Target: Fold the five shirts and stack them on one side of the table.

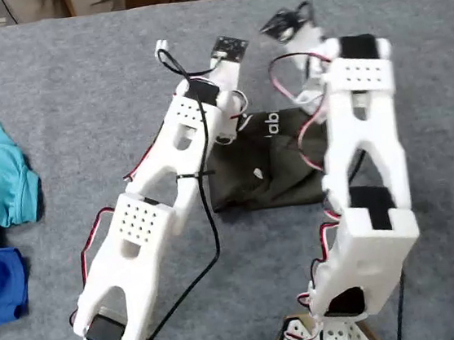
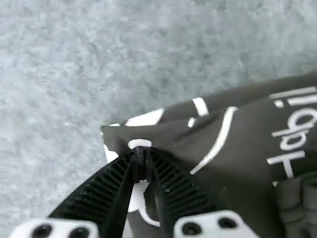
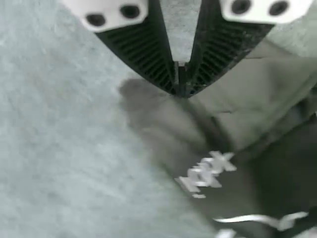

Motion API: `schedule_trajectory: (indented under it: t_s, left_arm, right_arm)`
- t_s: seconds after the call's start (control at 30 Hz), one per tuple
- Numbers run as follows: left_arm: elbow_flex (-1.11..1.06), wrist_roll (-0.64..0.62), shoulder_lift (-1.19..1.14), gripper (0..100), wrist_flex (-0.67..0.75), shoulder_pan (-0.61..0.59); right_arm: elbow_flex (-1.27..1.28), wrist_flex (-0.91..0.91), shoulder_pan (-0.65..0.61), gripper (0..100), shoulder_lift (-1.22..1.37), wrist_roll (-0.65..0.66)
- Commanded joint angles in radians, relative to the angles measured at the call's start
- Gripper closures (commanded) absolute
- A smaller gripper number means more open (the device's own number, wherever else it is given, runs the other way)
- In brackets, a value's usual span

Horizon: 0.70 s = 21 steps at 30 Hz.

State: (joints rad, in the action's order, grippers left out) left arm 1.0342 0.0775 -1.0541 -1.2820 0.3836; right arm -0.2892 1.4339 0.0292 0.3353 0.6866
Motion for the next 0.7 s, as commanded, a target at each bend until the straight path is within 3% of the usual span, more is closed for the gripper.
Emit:
schedule_trajectory:
  t_s: [0.0, 0.43, 0.67]
  left_arm:
    - [0.026, -0.008, 0.010, 98, 0.015, -0.018]
    - [0.015, -0.020, 0.002, 98, 0.025, -0.058]
    - [0.026, -0.201, 0.010, 98, 0.014, -0.104]
  right_arm:
    - [-0.045, 0.015, -0.047, 99.2, -0.044, 0.026]
    - [-0.076, -0.172, -0.079, 99.2, 0.185, -0.049]
    - [-0.077, -0.226, -0.116, 99.2, 0.205, -0.167]
